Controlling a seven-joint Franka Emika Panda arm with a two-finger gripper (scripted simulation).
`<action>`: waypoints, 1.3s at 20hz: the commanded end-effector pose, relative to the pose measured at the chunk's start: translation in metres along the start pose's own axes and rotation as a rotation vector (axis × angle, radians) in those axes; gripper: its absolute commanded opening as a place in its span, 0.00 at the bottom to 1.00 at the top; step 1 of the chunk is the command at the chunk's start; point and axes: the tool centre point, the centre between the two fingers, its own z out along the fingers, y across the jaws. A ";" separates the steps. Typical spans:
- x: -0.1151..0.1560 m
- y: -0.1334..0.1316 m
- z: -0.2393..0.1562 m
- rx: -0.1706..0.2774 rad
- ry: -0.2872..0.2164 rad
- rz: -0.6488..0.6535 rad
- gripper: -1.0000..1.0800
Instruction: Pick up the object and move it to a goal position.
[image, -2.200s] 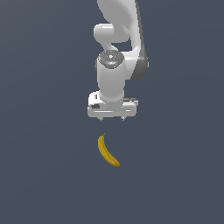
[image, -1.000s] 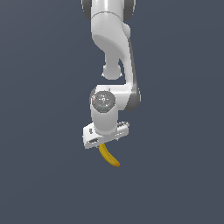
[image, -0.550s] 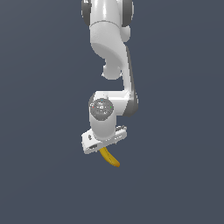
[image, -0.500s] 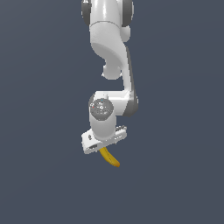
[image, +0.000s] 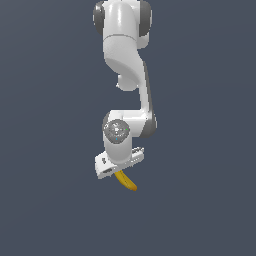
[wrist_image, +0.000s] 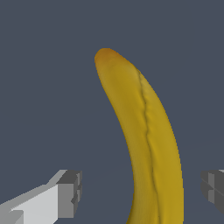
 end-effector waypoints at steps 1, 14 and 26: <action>0.000 0.000 0.013 0.000 -0.001 -0.001 0.96; 0.001 0.000 0.023 0.000 0.000 -0.002 0.00; 0.002 0.002 0.006 -0.002 0.002 0.010 0.00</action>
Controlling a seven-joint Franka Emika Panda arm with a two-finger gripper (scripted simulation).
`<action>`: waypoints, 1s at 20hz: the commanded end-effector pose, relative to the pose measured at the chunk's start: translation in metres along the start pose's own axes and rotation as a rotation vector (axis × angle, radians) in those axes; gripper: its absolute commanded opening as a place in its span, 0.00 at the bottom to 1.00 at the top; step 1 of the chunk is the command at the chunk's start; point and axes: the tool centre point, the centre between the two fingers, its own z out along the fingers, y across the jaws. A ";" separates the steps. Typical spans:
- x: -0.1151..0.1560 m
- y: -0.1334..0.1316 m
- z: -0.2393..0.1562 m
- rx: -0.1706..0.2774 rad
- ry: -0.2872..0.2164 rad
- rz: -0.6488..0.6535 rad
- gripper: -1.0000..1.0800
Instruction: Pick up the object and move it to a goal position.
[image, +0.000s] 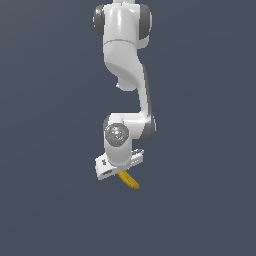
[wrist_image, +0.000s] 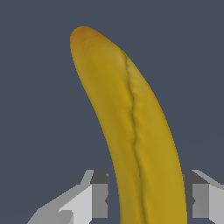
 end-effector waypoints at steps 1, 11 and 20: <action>0.002 0.001 -0.013 -0.003 0.005 0.007 0.00; 0.007 0.007 -0.107 -0.011 0.021 0.071 0.00; 0.012 0.014 -0.218 -0.021 0.038 0.146 0.00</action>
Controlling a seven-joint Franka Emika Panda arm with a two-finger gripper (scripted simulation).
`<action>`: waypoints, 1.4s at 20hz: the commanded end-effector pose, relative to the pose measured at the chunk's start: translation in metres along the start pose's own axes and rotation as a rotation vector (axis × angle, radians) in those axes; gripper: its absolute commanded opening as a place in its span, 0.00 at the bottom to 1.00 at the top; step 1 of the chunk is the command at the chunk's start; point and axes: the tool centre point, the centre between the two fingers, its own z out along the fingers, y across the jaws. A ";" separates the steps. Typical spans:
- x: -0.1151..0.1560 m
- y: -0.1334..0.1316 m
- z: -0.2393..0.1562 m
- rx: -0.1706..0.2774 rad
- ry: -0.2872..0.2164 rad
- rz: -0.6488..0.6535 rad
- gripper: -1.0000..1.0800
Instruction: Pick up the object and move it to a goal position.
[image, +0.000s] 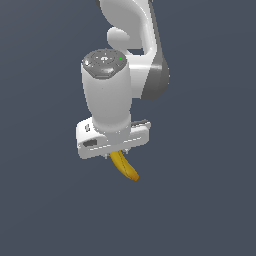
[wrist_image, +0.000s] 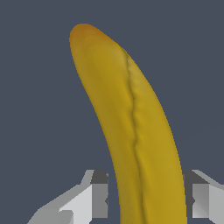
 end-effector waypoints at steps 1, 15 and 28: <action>0.002 0.002 -0.032 -0.003 0.006 0.021 0.00; 0.013 0.013 -0.171 -0.018 0.028 0.116 0.00; 0.018 0.018 -0.231 -0.025 0.037 0.157 0.00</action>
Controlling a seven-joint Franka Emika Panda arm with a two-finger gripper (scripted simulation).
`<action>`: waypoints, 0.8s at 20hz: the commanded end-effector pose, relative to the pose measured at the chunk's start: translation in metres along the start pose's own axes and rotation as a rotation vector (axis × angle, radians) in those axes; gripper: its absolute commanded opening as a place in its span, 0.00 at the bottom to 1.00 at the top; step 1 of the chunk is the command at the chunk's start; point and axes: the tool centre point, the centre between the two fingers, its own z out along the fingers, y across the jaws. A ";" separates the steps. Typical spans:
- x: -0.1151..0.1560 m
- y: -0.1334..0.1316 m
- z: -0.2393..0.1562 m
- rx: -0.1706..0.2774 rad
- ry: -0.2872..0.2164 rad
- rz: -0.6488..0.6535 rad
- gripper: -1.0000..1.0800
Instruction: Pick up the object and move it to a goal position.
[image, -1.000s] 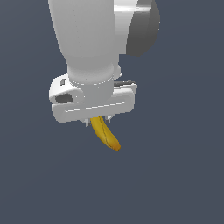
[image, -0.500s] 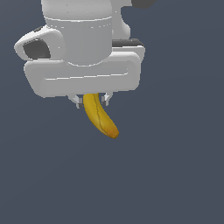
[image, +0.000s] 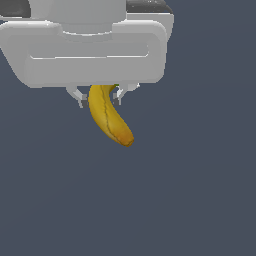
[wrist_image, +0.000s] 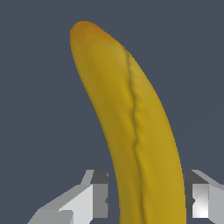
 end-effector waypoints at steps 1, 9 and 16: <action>0.001 0.001 -0.009 -0.001 0.003 0.005 0.00; 0.003 0.002 -0.020 -0.002 0.005 0.013 0.00; 0.003 0.002 -0.021 -0.003 0.005 0.014 0.00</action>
